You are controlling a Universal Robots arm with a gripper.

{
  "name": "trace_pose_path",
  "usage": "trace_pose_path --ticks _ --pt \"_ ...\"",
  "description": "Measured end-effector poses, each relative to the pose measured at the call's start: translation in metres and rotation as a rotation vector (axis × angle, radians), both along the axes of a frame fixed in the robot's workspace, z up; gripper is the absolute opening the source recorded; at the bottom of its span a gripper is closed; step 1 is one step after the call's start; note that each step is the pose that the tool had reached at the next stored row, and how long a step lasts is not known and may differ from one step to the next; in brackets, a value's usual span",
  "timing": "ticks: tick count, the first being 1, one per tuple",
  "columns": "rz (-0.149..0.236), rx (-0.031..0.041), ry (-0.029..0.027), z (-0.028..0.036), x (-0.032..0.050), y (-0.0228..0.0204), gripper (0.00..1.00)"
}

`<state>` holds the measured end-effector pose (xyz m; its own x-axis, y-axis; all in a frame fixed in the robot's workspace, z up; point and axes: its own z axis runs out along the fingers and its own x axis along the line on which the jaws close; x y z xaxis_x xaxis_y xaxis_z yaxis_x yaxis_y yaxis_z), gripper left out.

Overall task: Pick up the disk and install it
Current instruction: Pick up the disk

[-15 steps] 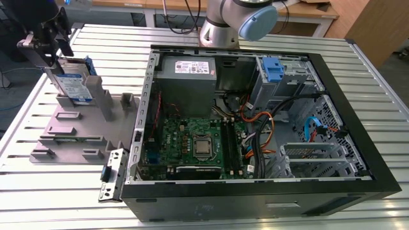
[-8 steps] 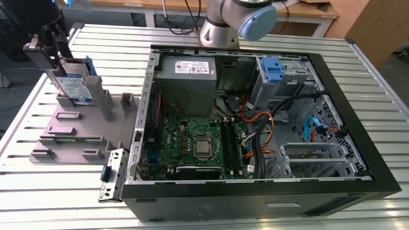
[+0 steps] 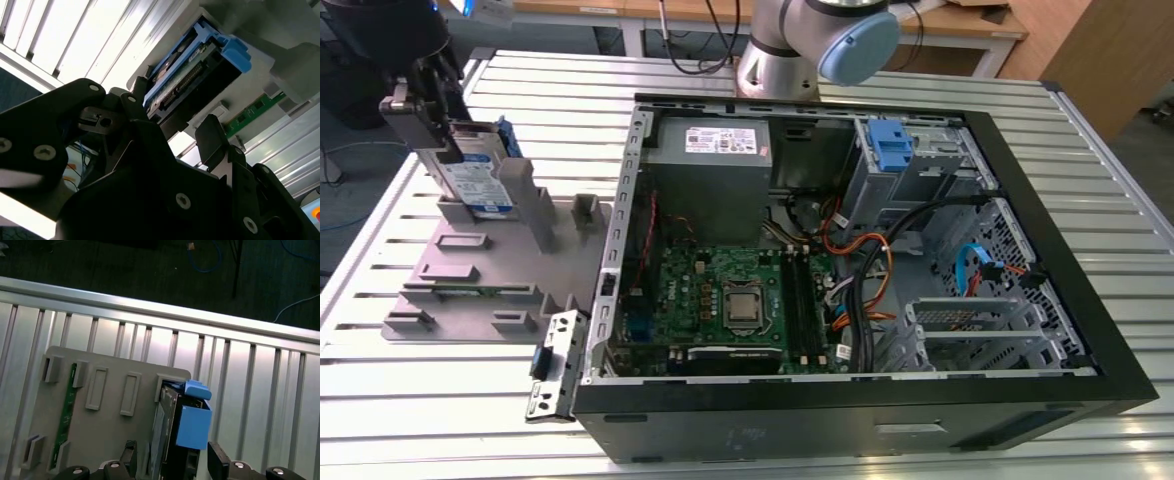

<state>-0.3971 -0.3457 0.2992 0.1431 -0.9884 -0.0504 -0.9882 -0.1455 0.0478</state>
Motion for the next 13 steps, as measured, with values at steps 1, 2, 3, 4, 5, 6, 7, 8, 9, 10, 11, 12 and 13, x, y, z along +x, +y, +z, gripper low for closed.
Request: trace_pose_path --ticks 1,2,3,4,5,6,7,8,9,10,11,12,13 --pt "0.0 0.0016 -0.0001 -0.0005 0.0 0.0006 0.66" --pt "0.0 0.0028 0.0001 -0.0009 0.0 0.0014 0.66" --pt "-0.001 0.0031 0.0 -0.0013 0.0 0.0022 0.66" --pt "-0.003 0.0035 -0.0002 -0.0019 0.0 0.0028 0.66" --pt "-0.006 0.0039 -0.0002 -0.0023 0.0 0.0032 0.66" --pt "-0.009 0.0041 -0.0003 -0.0027 0.0 0.0036 0.66" --pt "-0.012 0.0041 -0.0002 -0.0028 0.0 0.0041 0.66" --pt "-0.015 0.0042 0.0 -0.0027 0.0 0.0042 0.66" --pt "-0.015 0.0042 -0.0001 -0.0028 0.0 0.0042 0.66" --pt "-0.016 0.0042 -0.0002 -0.0028 0.0 0.0042 0.66" --pt "-0.016 0.0041 0.0001 -0.0023 0.0 0.0042 0.66" --pt "-0.016 0.0041 0.0001 -0.0015 0.0001 0.0043 0.66" --pt "-0.017 0.0042 0.0 -0.0004 0.0 0.0043 0.66"
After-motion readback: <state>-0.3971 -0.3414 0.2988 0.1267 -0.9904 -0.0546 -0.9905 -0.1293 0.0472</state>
